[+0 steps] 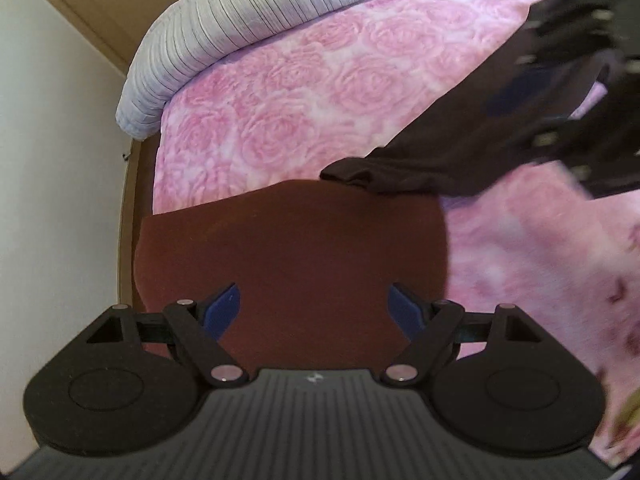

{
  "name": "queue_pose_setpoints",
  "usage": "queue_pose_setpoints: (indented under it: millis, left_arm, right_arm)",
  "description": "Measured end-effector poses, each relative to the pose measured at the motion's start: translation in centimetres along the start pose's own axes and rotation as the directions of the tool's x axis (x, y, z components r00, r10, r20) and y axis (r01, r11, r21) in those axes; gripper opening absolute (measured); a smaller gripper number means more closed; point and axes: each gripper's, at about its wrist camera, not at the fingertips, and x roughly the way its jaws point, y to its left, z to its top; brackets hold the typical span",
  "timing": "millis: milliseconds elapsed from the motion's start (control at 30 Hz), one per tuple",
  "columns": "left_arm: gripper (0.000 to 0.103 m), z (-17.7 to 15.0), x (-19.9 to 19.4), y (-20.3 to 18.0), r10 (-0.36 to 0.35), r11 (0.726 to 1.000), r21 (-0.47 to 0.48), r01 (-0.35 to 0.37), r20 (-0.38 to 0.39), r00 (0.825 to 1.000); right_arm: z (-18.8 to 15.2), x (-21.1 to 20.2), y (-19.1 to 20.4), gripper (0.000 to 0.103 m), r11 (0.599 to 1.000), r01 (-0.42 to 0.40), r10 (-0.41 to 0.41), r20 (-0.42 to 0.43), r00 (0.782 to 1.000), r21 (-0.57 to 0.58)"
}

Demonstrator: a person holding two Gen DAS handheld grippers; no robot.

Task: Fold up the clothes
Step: 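Grasp a shirt sleeve with the right gripper and lift it, then fold the held sleeve across the shirt body with the right gripper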

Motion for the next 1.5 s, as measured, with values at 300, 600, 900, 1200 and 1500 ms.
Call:
queue_pose_setpoints:
  millis: [300, 600, 900, 1200, 1500]
  left_arm:
    - [0.078, -2.9, 1.9, 0.4, -0.051, 0.989, -0.142, 0.048, -0.023, 0.998]
    - [0.078, -2.1, 0.7, -3.4, -0.132, 0.984, -0.124, 0.13, -0.007, 0.991]
    - [0.078, 5.6, -1.1, -12.7, -0.226, 0.974, 0.033, 0.223, 0.09, 0.97]
    - [0.078, 14.4, 0.0, -28.0, -0.304, 0.948, 0.133, 0.289, 0.119, 0.945]
    - [0.078, 20.4, 2.1, -35.7, -0.323, 0.936, 0.181, 0.3, 0.112, 0.94]
  right_arm:
    - [2.6, 9.6, -0.3, 0.034, 1.0, 0.011, -0.011, -0.071, 0.997, -0.007]
    - [3.2, 3.1, -2.3, 0.003, 0.991, -0.014, 0.003, 0.084, 0.996, 0.13]
    - [-5.8, -23.5, -17.4, 0.003, 0.739, 0.291, -0.582, 0.359, 0.729, 0.608]
    - [-34.7, -25.6, -30.1, 0.003, 0.223, 0.42, -0.63, -0.199, 0.751, 0.88]
    - [-36.8, -32.5, -33.0, 0.003, 0.313, 0.32, -0.685, -0.021, 0.728, 0.894]
